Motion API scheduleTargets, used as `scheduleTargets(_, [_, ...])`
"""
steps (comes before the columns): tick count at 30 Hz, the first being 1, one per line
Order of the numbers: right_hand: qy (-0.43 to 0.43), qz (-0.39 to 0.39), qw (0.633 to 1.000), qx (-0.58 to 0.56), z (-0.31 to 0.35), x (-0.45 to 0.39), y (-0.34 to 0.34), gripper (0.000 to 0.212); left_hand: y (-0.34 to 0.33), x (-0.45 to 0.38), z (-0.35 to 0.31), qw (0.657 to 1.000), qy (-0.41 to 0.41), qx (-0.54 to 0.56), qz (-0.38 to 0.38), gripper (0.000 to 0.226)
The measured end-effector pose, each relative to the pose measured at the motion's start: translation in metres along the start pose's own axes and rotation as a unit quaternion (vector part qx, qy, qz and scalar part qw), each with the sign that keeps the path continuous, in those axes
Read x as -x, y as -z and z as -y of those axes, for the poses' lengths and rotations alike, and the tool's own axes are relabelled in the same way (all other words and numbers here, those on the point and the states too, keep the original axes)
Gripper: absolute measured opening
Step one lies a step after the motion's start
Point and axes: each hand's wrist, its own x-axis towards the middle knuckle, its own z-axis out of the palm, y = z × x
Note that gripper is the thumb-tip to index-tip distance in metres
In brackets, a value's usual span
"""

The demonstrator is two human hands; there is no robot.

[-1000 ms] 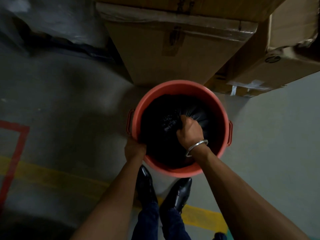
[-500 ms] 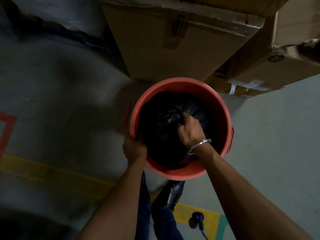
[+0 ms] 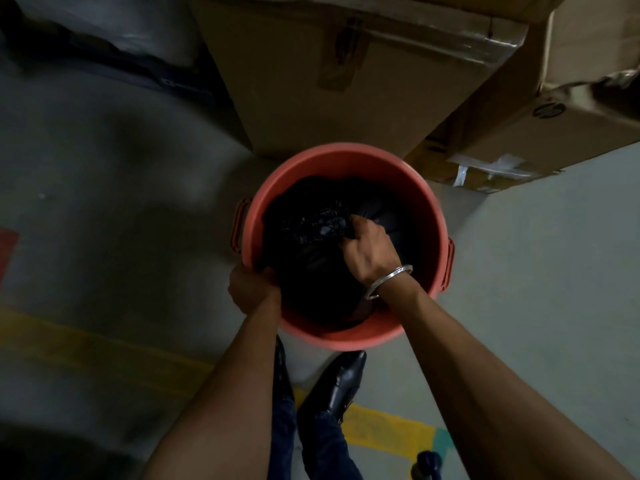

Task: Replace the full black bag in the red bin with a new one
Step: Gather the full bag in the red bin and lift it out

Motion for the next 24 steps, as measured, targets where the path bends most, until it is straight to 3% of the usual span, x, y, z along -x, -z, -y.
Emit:
scheduleTargets(6, [0.016,-0.008,1.000,0.015,0.009,0.004,-0.005,0.019,0.004,-0.005,0.001,1.000,0.014,0.002,0.004,0.029])
scheduleTargets(13, [0.091,-0.037,0.994,0.053,0.013,0.018,-0.003,0.026,-0.001,0.000,0.007,0.999,0.037,0.015,0.025,0.033])
scheduleTargets(19, [-0.026,-0.065,0.998,-0.009,-0.002,0.006,-0.002,0.027,-0.010,0.014,-0.006,1.000,0.017,0.009,0.024,0.040])
scheduleTargets(24, [-0.029,-0.077,0.995,-0.055,-0.007,0.000,-0.008,0.038,-0.010,0.013,-0.001,0.998,-0.026,0.028,0.044,0.042])
